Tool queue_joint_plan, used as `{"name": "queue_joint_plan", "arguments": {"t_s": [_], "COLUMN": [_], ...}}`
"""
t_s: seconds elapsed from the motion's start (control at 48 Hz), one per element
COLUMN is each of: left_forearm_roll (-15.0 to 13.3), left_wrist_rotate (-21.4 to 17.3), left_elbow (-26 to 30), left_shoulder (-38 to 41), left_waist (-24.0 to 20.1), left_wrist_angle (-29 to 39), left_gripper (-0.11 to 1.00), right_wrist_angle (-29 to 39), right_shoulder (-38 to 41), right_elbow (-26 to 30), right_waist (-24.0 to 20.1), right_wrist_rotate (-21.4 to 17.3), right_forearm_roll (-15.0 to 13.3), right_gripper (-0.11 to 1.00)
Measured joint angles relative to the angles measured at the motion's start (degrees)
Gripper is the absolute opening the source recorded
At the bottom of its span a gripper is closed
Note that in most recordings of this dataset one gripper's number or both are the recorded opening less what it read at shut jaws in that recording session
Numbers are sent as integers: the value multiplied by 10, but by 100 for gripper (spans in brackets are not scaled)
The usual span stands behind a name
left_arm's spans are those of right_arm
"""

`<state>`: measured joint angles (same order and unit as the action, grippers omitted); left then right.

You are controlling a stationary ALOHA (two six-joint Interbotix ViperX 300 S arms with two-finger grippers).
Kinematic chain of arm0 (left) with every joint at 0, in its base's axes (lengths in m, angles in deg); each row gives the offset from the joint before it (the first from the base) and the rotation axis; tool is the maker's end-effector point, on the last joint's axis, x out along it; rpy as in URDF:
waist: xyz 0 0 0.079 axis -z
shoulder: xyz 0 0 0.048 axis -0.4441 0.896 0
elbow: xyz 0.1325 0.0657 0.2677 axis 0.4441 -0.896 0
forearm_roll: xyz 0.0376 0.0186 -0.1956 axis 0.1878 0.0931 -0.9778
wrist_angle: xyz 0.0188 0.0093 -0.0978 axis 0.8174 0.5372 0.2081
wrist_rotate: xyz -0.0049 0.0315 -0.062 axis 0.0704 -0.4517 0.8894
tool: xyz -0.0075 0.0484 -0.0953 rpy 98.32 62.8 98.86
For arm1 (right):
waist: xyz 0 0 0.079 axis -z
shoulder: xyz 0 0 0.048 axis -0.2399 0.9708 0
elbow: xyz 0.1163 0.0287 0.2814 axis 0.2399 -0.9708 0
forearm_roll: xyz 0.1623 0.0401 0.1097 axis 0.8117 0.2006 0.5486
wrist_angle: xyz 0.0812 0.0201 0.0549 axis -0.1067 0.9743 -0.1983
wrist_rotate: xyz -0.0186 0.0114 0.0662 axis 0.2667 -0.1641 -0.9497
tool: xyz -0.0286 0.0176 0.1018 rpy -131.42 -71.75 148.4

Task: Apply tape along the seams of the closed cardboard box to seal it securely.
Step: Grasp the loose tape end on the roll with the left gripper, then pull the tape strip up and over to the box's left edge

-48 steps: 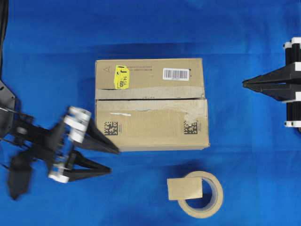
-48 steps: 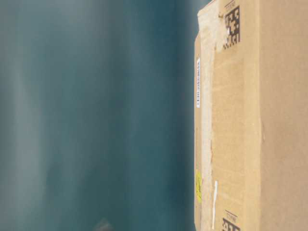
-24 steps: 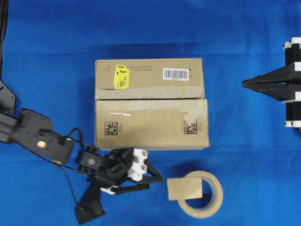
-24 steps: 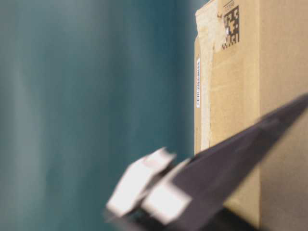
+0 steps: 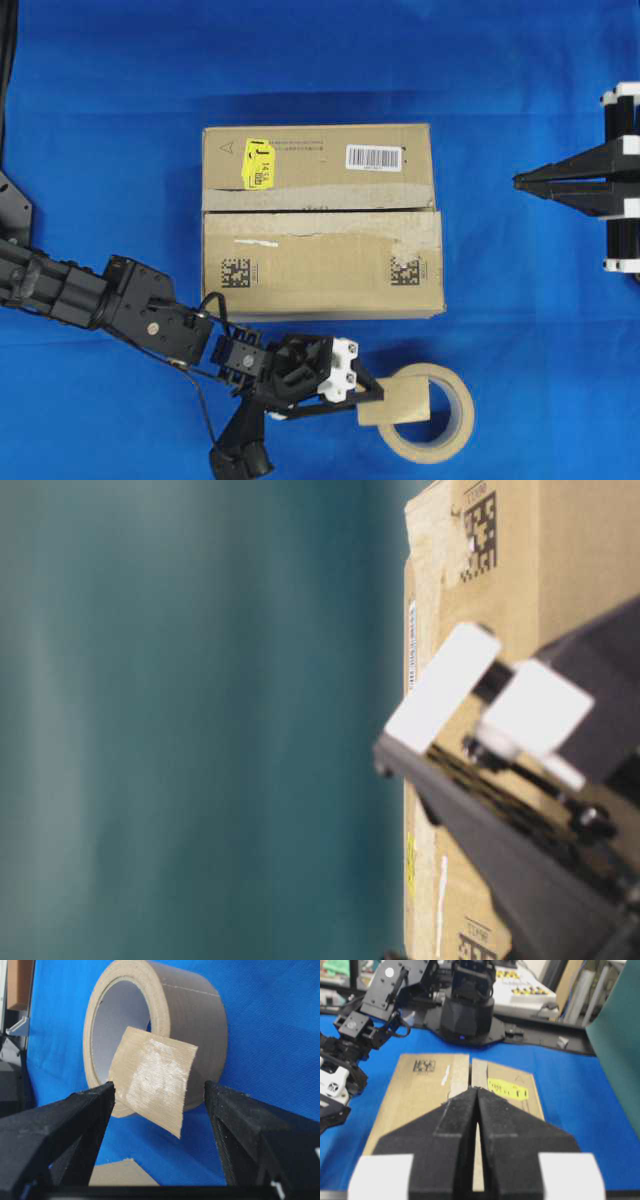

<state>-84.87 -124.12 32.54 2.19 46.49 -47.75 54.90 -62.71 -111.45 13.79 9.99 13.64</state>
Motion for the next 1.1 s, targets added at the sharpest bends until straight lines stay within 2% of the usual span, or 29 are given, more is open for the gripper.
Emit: {"name": "queue_joint_plan", "arguments": {"t_s": [0.083,0.167,0.375,0.438,0.73,1.001,1.105], "left_forearm_roll": [-1,-2,-2,-2,-3,-1,1], "left_wrist_rotate": [0,-1,3,4,4,-1,-15], "left_elbow": [4,6,7,7,7,8,8], "left_shoulder": [1,1,1,1,-4,-62,-93], "left_waist": [-1,0,1,1,4,4,2], "left_wrist_angle": [0,4,16,18,42,105,128], "left_gripper": [66,57,7,0,0,0,0], "right_wrist_angle": [8,11,16,18,21,26,28], "right_shoulder": [-1,-1,-1,-1,-1,-6,-9], "right_elbow": [0,0,0,0,0,0,0], "right_waist": [0,0,0,0,-1,0,0], "right_wrist_rotate": [0,0,0,0,0,-1,-2], "right_forearm_roll": [0,0,1,1,1,1,1], "right_gripper": [2,2,2,2,2,2,2]}}
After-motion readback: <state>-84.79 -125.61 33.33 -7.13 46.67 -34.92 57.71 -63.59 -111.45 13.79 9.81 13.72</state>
